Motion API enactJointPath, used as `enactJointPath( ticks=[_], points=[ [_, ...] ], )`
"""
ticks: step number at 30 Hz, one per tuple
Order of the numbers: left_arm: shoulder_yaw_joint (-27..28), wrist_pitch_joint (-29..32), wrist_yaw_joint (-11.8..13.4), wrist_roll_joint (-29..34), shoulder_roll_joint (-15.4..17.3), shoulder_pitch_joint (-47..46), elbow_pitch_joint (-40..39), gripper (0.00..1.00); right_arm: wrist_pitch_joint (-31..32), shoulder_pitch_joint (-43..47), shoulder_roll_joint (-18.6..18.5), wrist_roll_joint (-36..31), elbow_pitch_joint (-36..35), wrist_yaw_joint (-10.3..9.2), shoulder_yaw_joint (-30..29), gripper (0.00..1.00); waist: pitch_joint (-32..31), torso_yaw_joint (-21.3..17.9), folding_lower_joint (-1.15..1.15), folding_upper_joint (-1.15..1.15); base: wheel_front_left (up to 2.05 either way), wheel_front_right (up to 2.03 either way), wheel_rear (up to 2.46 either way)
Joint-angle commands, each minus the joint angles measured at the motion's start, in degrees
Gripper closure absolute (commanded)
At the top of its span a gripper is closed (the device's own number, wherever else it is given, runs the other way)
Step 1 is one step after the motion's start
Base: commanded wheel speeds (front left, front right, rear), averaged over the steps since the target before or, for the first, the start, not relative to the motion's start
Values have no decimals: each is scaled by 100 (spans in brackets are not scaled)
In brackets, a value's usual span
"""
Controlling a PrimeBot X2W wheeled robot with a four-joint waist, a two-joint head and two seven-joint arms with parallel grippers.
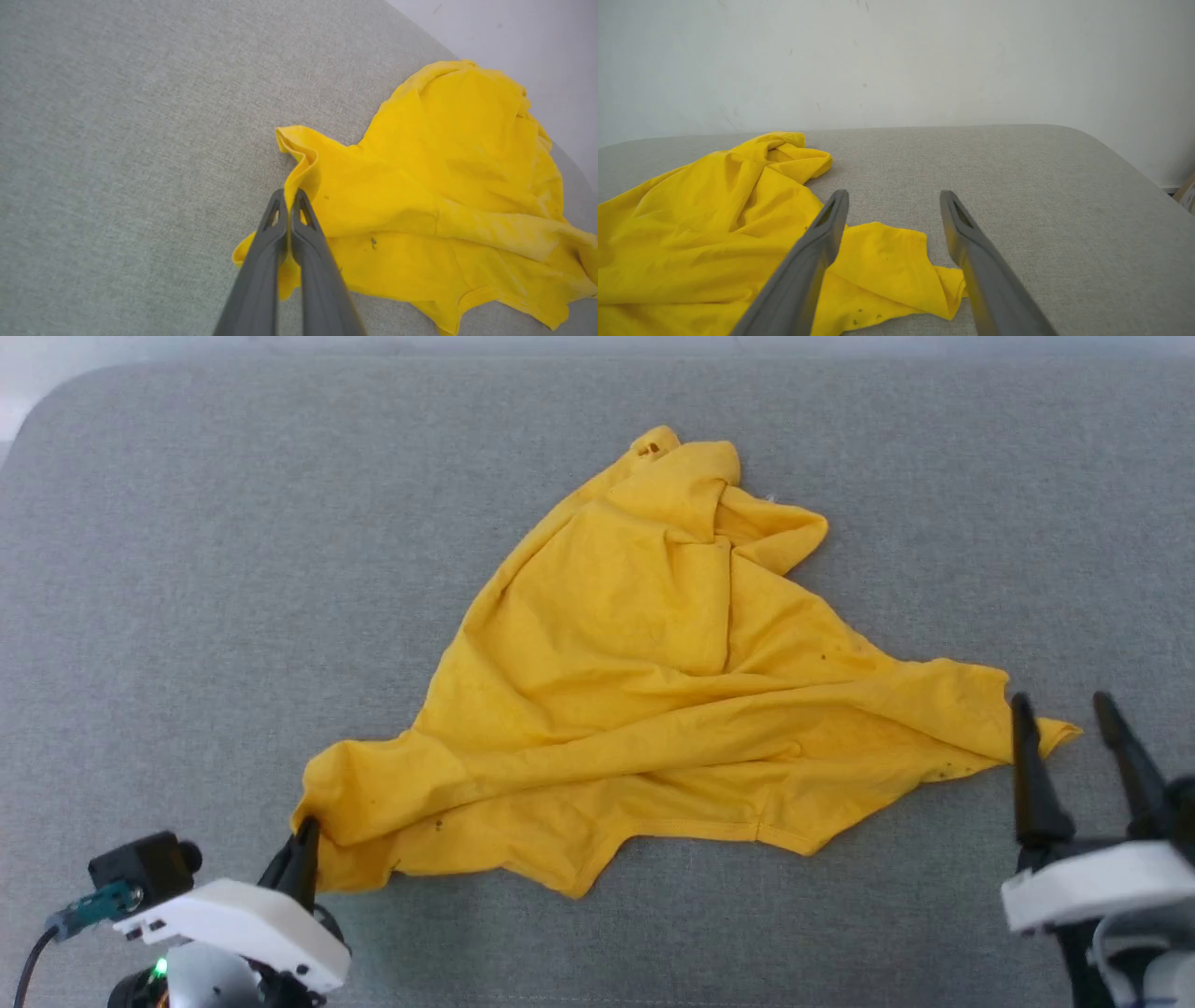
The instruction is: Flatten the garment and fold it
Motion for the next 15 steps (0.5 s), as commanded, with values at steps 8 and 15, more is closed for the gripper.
enactJointPath(
  ticks=[8, 15],
  points=[
    [-210, -101, -37, 48, -53, -332, -223, 100, 2032, -953, -316, 31, 131, -11, -260, 0, 271, -112, 0, 0, 0, 0, 0],
    [-291, -123, -55, 53, -48, -442, -315, 100, 3121, -1459, -788, 415, 610, -11, 76, 0, 491, -64, 0, 0, 0, 0, 0]
  ],
)
